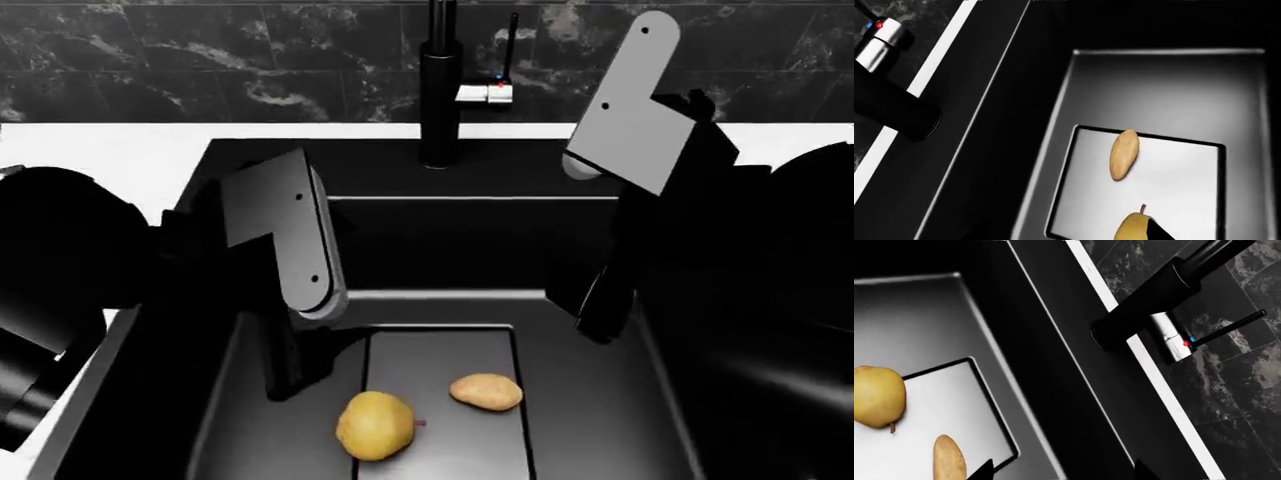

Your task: Pick up the fruits and vegetables and place them in the sink. Turn on the sink faucet to wash them. Then turn the sink off and put them in the tray.

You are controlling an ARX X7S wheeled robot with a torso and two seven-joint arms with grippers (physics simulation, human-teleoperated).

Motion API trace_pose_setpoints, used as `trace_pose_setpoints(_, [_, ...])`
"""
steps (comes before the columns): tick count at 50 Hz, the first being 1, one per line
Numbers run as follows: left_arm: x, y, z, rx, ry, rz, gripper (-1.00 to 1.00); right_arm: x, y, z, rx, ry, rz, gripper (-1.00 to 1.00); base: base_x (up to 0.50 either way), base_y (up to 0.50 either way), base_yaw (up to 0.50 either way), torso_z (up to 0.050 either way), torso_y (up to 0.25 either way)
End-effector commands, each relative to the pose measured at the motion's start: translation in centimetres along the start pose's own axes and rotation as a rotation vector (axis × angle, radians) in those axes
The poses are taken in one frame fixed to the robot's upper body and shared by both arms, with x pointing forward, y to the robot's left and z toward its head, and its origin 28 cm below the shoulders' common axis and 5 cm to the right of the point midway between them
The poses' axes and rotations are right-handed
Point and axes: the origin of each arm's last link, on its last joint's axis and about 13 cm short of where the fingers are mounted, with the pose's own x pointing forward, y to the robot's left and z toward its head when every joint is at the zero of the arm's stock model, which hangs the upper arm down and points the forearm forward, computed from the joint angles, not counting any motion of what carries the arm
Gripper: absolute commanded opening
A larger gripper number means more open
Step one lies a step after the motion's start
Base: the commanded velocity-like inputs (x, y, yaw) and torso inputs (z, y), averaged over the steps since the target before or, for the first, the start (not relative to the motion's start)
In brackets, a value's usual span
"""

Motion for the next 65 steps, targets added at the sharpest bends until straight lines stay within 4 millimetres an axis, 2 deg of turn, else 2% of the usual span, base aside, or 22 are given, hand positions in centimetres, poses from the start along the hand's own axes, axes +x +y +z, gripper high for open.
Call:
trace_pose_setpoints(1, [0.0,-0.1,0.1,0.008,-0.003,-0.022,1.00,0.7,0.4,-0.1,-0.005,-0.003,0.018,1.00,0.00,0.00,0.00,0.000,0.000])
trace_pose_setpoints(11, [1.3,-1.1,-0.5,0.032,0.023,-0.106,1.00,1.8,0.5,-0.5,-0.007,-0.006,0.040,1.00,0.00,0.00,0.00,0.000,0.000])
trace_pose_setpoints(24, [3.0,-2.8,-1.9,0.020,0.087,-0.242,1.00,2.1,0.6,-0.8,0.000,-0.012,0.041,1.00,0.00,0.00,0.00,0.000,0.000])
trace_pose_setpoints(44, [4.3,-3.5,-3.3,-0.031,0.158,-0.305,1.00,1.8,0.8,-1.4,0.022,-0.008,0.035,1.00,0.00,0.00,0.00,0.000,0.000])
trace_pose_setpoints(65, [6.3,-3.2,-5.2,-0.057,0.214,-0.291,1.00,2.2,1.0,-1.8,0.034,-0.026,0.046,1.00,0.00,0.00,0.00,0.000,0.000])
